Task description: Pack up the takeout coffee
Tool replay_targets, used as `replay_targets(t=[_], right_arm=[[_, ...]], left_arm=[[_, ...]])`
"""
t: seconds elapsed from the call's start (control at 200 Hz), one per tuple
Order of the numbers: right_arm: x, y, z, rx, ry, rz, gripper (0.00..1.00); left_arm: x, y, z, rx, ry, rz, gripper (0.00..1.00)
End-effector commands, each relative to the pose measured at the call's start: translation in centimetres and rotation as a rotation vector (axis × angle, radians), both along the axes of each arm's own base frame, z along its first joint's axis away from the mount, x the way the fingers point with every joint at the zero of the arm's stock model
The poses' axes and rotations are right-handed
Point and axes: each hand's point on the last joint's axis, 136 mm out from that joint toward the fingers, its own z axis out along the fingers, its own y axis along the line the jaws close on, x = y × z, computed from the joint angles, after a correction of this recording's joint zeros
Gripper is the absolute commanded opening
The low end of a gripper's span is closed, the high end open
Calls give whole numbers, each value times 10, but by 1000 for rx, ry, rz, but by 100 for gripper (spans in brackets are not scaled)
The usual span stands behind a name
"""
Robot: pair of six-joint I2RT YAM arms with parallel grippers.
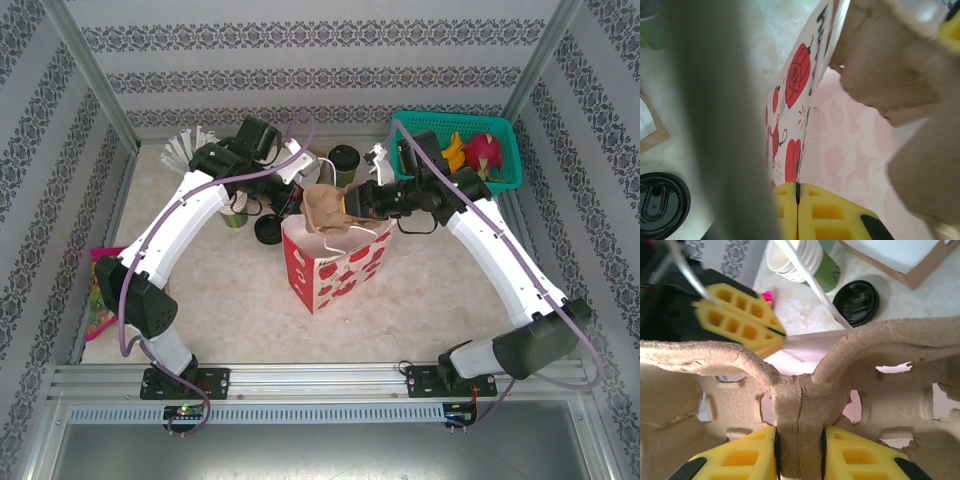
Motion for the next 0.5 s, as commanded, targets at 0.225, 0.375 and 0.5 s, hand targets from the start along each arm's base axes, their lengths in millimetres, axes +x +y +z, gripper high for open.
replay_targets(t=[0.225, 0.375, 0.5], right_arm=[[2, -20, -53, -385, 3, -3, 27], [3, -21, -64, -478, -3, -1, 27], [5, -18, -69, -525, -15, 5, 27]], left_arm=[[-2, -7, 15, -37, -44, -66, 0], [-3, -12, 20, -63, -45, -95, 0], [-3, -18, 22, -90, -25, -110, 0]])
